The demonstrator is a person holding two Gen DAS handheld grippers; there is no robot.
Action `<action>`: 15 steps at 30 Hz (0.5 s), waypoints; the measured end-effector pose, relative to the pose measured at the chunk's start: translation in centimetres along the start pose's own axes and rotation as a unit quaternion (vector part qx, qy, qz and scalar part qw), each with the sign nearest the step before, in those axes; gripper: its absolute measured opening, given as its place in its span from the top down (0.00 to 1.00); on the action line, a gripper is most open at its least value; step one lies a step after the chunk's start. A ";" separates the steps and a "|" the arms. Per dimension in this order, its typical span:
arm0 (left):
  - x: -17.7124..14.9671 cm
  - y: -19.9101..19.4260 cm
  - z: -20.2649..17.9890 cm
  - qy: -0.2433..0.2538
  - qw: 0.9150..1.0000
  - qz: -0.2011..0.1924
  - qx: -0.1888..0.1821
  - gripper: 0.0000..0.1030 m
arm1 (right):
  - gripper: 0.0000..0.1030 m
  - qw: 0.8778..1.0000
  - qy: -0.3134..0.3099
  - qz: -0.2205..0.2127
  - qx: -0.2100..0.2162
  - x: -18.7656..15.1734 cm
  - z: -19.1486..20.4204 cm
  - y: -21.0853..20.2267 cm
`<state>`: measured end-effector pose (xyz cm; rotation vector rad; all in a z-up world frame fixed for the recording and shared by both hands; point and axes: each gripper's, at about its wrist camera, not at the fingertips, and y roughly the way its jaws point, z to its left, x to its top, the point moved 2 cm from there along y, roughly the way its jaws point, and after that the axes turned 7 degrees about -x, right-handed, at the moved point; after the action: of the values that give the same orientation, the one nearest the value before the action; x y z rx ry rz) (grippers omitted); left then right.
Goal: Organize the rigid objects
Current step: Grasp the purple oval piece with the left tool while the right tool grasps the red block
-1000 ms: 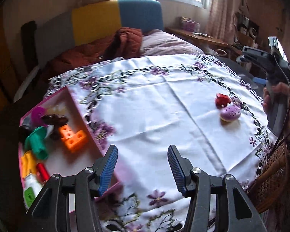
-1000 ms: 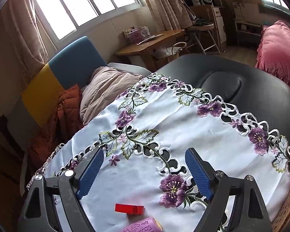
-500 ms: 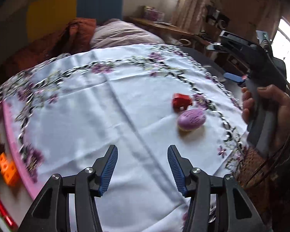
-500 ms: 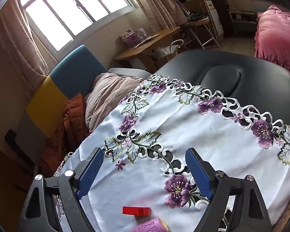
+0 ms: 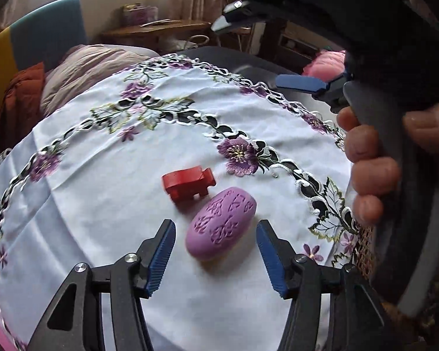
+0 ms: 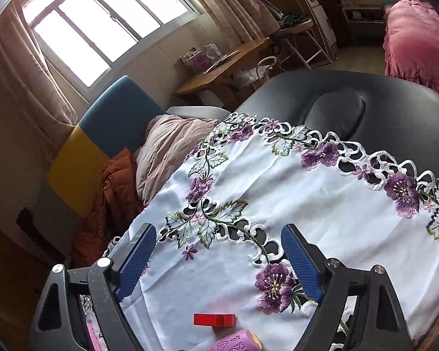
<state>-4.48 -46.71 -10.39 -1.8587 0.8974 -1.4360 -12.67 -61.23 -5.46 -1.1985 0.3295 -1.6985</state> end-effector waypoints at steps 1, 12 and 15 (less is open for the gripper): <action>0.2 0.4 0.0 0.003 1.000 0.003 -0.002 0.44 | 0.15 1.000 0.000 0.001 0.001 0.0 0.0 0.0; -0.3 2.5 0.3 -0.033 0.999 -0.001 -0.002 0.55 | 0.14 1.000 -0.001 0.014 -0.003 -0.2 0.1 0.6; -2.5 0.4 1.0 -0.063 0.998 -0.016 0.023 0.56 | 0.14 1.000 -0.006 0.029 0.000 -0.5 0.2 1.2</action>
<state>-3.98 -44.79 -12.33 -1.9143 0.7715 -1.3300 -11.84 -61.34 -6.40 -1.1875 0.3546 -1.6402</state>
